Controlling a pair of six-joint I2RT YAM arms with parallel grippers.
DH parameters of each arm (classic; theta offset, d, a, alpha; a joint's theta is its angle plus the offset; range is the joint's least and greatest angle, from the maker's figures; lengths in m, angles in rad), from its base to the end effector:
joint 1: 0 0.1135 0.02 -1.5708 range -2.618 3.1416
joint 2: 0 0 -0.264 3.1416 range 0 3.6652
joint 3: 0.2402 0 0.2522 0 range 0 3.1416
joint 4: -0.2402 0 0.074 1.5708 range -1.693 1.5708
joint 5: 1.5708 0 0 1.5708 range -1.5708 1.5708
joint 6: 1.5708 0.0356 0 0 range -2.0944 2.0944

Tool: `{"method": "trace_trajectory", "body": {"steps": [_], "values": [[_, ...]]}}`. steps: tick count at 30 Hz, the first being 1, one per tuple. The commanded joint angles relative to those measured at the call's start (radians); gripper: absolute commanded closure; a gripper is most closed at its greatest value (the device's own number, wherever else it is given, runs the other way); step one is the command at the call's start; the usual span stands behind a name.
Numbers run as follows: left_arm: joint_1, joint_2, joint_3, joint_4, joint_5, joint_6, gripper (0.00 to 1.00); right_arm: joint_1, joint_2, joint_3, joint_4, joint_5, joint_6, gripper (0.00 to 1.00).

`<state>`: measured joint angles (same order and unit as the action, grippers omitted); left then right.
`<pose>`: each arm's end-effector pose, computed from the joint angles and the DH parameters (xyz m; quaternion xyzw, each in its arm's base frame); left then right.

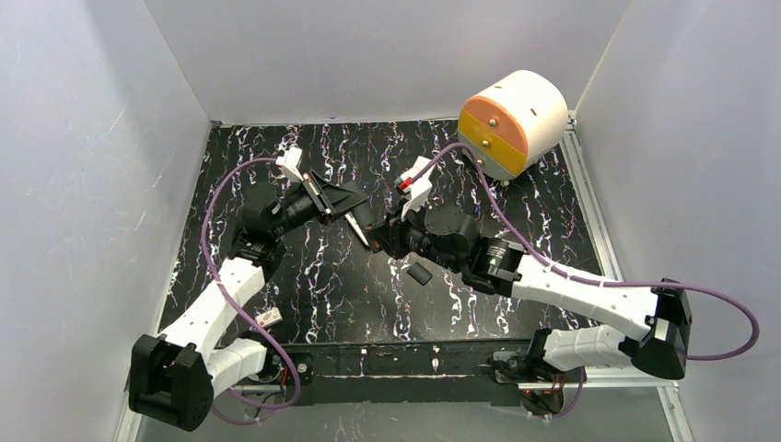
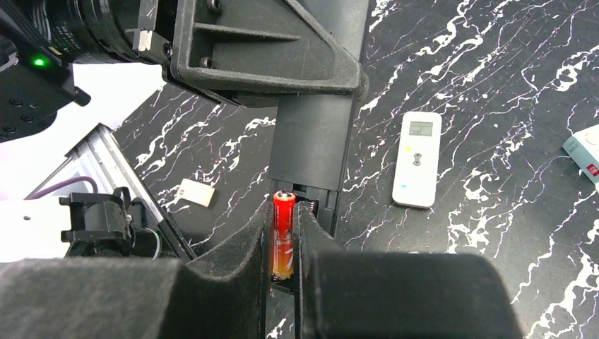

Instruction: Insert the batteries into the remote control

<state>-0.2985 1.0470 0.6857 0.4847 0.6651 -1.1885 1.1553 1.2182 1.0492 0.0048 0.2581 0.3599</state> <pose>0.2225 -0.0914 0.3242 -0.0486 0.6702 -0.6386 0.3751 0.1243 0.2592 0.3615 -0.2162 0.7296 0.3694 0.5334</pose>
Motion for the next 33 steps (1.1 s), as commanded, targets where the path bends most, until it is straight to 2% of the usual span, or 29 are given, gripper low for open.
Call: {"method": "trace_trajectory", "body": {"steps": [1,10,21,29,33], "values": [[-0.005,-0.01,0.059,0.037,0.008,-0.047,1.0,0.006,-0.035,-0.033,0.029,-0.016,-0.008,0.96],[-0.005,-0.021,0.1,0.079,-0.005,-0.121,1.0,0.006,-0.066,-0.108,-0.001,0.002,0.046,0.99],[-0.005,-0.029,0.157,0.114,-0.019,-0.118,1.0,0.007,-0.038,-0.171,-0.056,0.028,0.053,0.99],[-0.004,0.018,0.258,0.114,-0.002,-0.218,1.0,0.005,-0.016,-0.162,-0.144,-0.005,0.06,0.99],[-0.004,0.002,0.261,0.114,0.0,-0.193,1.0,0.007,0.019,-0.158,-0.164,0.019,0.08,0.98]]}}
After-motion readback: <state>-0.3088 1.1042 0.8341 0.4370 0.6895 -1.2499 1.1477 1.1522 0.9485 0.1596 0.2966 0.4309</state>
